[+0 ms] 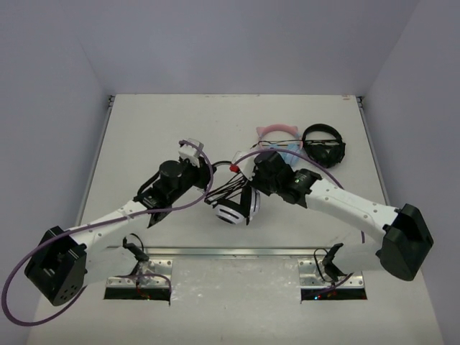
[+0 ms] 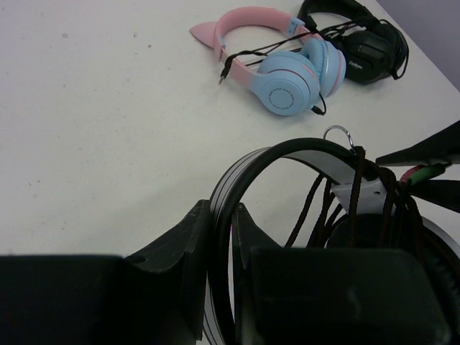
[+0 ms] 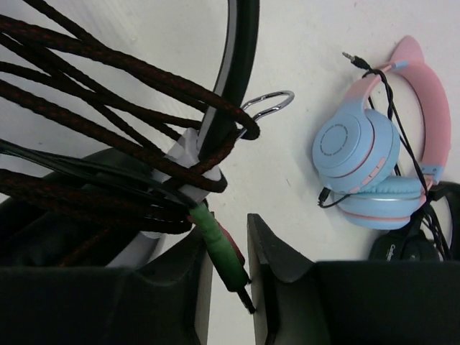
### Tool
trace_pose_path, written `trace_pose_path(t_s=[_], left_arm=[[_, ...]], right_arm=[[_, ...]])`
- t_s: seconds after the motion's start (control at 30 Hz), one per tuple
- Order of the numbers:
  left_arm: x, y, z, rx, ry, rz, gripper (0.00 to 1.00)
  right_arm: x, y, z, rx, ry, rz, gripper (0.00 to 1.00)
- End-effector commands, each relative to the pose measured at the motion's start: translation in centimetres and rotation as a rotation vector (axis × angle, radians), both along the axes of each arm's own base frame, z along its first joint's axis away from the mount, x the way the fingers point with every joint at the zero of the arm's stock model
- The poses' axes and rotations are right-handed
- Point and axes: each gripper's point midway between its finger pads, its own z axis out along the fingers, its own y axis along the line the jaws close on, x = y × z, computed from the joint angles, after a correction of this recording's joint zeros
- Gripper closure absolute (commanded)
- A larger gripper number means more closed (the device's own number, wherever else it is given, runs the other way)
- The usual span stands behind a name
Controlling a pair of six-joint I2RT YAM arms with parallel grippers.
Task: Wrap the headphones
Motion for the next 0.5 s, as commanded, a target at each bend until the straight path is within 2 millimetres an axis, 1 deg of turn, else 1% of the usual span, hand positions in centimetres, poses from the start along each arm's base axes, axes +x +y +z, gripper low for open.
trace_pose_path(t_s=[0.0,0.03,0.07,0.1,0.13,0.17,0.2,0.23,0.27,0.3,0.33,0.37,0.4,0.43,0.47], left_arm=[[0.6,-3.2,6.9,-0.127,-0.123,-0.198,0.99],[0.8,-3.5,7.0,-0.124,-0.114,-0.215,0.99],[0.6,-4.0,7.1,-0.125,-0.106,-0.260,1.00],[1.0,-4.3,6.8,-0.120,-0.091,-0.274,0.99],[1.2,-4.6,7.4,-0.126,-0.100,-0.294,0.99],[1.2,-4.8,7.5,-0.127,-0.100,-0.309,0.99],[1.5,-5.0,6.8,-0.121,-0.079,-0.327,1.00],[2.1,-5.1,7.4,-0.120,-0.086,-0.329,1.00],[2.1,-5.2,7.1,-0.117,-0.068,-0.348,0.99],[2.9,-4.8,6.5,-0.112,-0.049,-0.337,0.99],[3.3,-4.6,6.3,-0.104,-0.039,-0.337,0.99],[3.7,-4.6,6.7,-0.099,-0.037,-0.352,1.00],[4.5,-4.2,6.1,-0.086,-0.018,-0.341,1.00],[4.9,-4.0,5.9,-0.067,-0.018,-0.344,1.00],[5.7,-3.6,5.7,-0.059,0.002,-0.345,1.00]], right_arm=[[2.5,-2.5,1.0,-0.024,-0.097,-0.127,0.75],[2.5,-2.5,0.8,-0.017,-0.092,-0.132,0.70],[2.4,-2.5,0.8,-0.011,-0.088,-0.132,0.66],[2.3,-2.6,0.6,-0.012,-0.085,-0.133,0.65],[2.3,-2.6,0.5,-0.009,-0.080,-0.136,0.63],[2.2,-2.6,0.4,-0.008,-0.075,-0.137,0.56],[2.1,-3.0,0.1,-0.017,-0.065,-0.145,0.53],[2.1,-3.2,-0.1,-0.015,-0.057,-0.155,0.50],[2.2,-3.7,-0.5,-0.008,-0.039,-0.173,0.45],[1.9,-4.1,-1.1,0.003,-0.018,-0.194,0.43],[1.9,-4.6,-1.4,0.016,-0.006,-0.216,0.35],[2.1,-5.6,-1.3,0.042,0.001,-0.255,0.34],[1.9,-6.0,-1.9,0.077,0.024,-0.291,0.32],[1.9,-6.7,-2.0,0.097,0.033,-0.324,0.30],[2.2,-7.9,-1.8,0.130,0.039,-0.378,0.30]])
